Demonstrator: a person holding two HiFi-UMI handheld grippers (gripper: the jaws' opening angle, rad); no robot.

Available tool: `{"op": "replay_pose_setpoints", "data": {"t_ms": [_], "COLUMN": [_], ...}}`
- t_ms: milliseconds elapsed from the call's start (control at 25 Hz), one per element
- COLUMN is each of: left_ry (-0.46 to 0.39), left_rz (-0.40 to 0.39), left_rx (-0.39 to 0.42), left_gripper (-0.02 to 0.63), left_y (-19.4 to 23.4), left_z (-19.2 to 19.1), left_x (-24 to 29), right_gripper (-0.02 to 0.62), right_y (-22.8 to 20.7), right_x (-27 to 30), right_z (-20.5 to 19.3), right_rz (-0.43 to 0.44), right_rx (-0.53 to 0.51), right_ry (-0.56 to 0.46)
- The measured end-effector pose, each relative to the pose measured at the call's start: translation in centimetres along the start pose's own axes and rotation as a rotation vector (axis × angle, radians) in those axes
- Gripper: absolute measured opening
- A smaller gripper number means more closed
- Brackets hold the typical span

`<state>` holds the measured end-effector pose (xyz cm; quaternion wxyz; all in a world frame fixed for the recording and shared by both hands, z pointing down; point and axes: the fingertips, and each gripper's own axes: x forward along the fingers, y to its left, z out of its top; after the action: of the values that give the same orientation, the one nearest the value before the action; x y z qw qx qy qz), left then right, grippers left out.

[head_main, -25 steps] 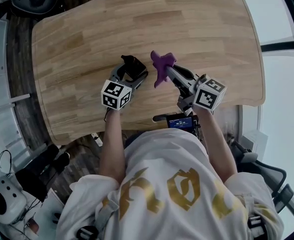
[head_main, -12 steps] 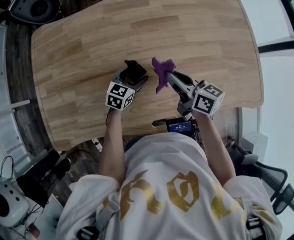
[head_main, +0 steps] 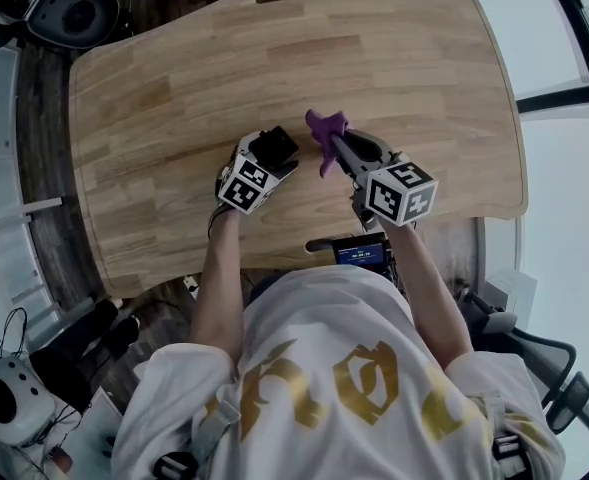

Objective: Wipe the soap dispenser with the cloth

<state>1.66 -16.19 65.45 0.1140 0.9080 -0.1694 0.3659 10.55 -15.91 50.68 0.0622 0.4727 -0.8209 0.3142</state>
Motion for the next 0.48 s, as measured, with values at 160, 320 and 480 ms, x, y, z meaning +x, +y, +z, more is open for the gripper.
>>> {"op": "replay_pose_setpoints", "data": {"t_ms": [160,320,480], "left_ry": [0.043,0.030,-0.107], "left_rz": [-0.028,0.037,0.100], "left_rx": [0.044,-0.038,-0.144], "left_gripper": [0.359,0.358,0.358], "left_y": [0.1,1.2,1.7], "left_z": [-0.1,-1.5,-1.1], "left_x": [-0.5,-2.5,-6.1], "right_gripper": [0.034,0.034,0.034], "right_y": [0.8,1.7,2.2], "right_x": [-0.3,-0.8,-1.2], "right_z": [0.8,0.7,0.5], "right_rz": [-0.017,-0.051,-0.081], "right_rx": [-0.036,-0.094,-0.116], "right_ry": [-0.028,-0.025,-0.030]}}
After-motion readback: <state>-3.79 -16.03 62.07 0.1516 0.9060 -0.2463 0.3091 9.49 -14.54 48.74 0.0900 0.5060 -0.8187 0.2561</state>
